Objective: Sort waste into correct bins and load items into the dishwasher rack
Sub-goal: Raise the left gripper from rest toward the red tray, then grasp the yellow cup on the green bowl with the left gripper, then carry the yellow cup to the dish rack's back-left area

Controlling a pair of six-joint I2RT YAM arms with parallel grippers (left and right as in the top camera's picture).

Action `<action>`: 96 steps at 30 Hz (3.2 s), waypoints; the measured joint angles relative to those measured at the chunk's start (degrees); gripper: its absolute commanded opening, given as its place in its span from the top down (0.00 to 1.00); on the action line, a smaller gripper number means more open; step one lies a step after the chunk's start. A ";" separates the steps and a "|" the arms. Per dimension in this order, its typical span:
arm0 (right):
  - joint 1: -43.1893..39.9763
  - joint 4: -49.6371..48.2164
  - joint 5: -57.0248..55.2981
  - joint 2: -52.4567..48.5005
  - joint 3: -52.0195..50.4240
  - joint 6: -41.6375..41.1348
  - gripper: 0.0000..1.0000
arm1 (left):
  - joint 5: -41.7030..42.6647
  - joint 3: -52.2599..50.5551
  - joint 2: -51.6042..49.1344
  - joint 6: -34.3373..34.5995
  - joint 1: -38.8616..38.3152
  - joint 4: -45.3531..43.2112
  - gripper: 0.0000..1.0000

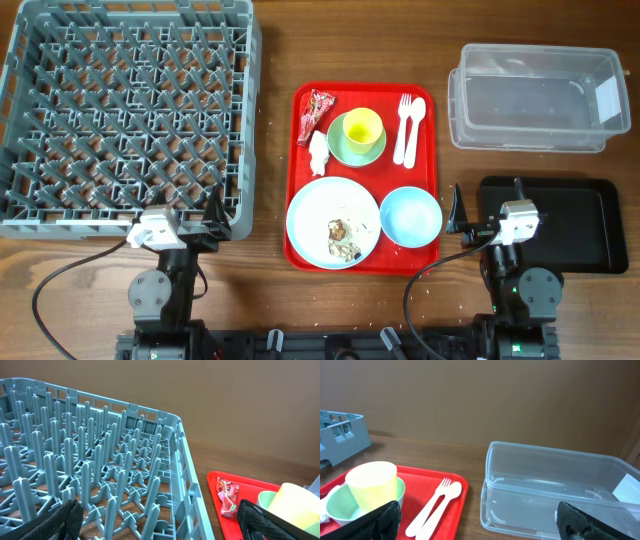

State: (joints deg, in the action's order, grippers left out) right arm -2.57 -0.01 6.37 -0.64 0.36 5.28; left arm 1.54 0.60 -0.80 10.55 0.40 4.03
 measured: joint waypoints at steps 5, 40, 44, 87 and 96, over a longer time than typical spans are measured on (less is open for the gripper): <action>0.00 0.00 0.00 0.00 0.00 0.00 0.00 | 0.00 0.00 0.00 0.00 0.00 0.00 0.00; 0.00 0.00 0.00 -0.24 0.00 0.20 0.00 | 7.58 96.65 -95.21 -6.01 -31.26 45.92 0.00; 0.00 0.00 0.00 -0.24 0.00 0.20 0.00 | 4.00 96.76 -103.21 -6.05 -37.03 41.55 0.33; 0.00 0.00 -0.02 -0.24 0.00 0.20 0.00 | -9.38 96.98 -118.97 -4.44 -44.52 35.39 0.96; -0.02 0.00 0.00 -0.26 0.00 0.20 0.00 | 9.05 97.68 -93.00 7.21 -22.21 35.39 0.96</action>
State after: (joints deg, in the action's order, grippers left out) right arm -2.59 -0.01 6.37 -0.91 0.36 5.48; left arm 10.59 98.28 -93.80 17.76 -21.80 39.42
